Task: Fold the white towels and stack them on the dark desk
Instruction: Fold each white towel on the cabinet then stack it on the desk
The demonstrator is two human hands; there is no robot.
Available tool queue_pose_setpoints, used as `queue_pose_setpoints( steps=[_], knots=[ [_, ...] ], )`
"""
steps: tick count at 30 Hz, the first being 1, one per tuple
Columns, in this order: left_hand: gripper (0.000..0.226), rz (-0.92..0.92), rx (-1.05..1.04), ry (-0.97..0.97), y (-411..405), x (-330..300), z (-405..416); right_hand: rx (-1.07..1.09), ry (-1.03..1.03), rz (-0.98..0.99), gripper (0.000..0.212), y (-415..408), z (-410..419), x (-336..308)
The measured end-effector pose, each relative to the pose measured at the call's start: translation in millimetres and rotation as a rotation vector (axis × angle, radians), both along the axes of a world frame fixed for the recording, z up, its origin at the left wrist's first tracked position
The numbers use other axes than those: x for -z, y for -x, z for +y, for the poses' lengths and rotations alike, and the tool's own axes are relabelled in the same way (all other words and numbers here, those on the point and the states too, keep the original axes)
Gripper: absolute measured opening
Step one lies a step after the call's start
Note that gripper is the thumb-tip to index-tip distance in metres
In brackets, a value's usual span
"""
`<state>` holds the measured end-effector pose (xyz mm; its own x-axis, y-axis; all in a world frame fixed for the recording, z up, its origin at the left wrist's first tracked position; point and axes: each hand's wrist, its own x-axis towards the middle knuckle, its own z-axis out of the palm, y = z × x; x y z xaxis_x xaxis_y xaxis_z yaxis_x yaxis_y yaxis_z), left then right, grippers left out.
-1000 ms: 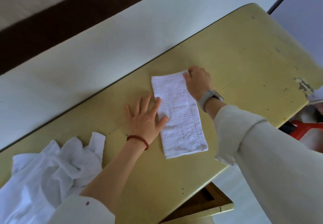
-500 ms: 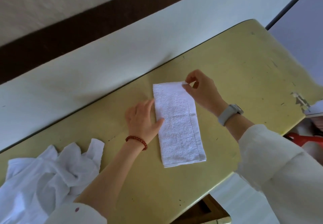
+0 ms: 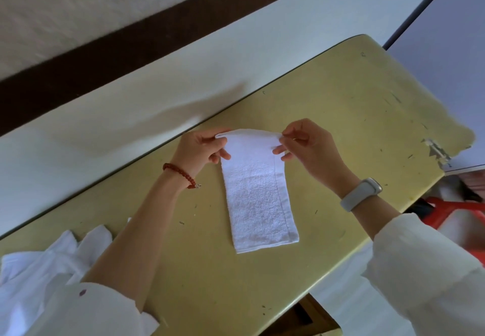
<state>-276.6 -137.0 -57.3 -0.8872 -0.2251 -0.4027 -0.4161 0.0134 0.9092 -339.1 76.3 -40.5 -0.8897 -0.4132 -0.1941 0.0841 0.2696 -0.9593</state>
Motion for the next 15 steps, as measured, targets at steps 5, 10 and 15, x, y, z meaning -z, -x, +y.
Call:
queue_pose_setpoints(
  steps=[5,10,15],
  knots=[
    [0.035,0.03,0.082,-0.05,-2.1,-6.0,-5.2,-0.017,-0.055,0.024,0.017,7.3,-2.6,3.7],
    [0.032,0.088,0.111,0.06,-2.0,-14.3,-5.8,-0.079,-0.177,0.092,0.019,14.4,-3.6,-2.8],
    [0.02,0.244,-0.005,0.288,-18.4,-16.4,10.9,-0.086,-0.193,0.259,0.012,2.0,6.4,-3.5]
  ],
)
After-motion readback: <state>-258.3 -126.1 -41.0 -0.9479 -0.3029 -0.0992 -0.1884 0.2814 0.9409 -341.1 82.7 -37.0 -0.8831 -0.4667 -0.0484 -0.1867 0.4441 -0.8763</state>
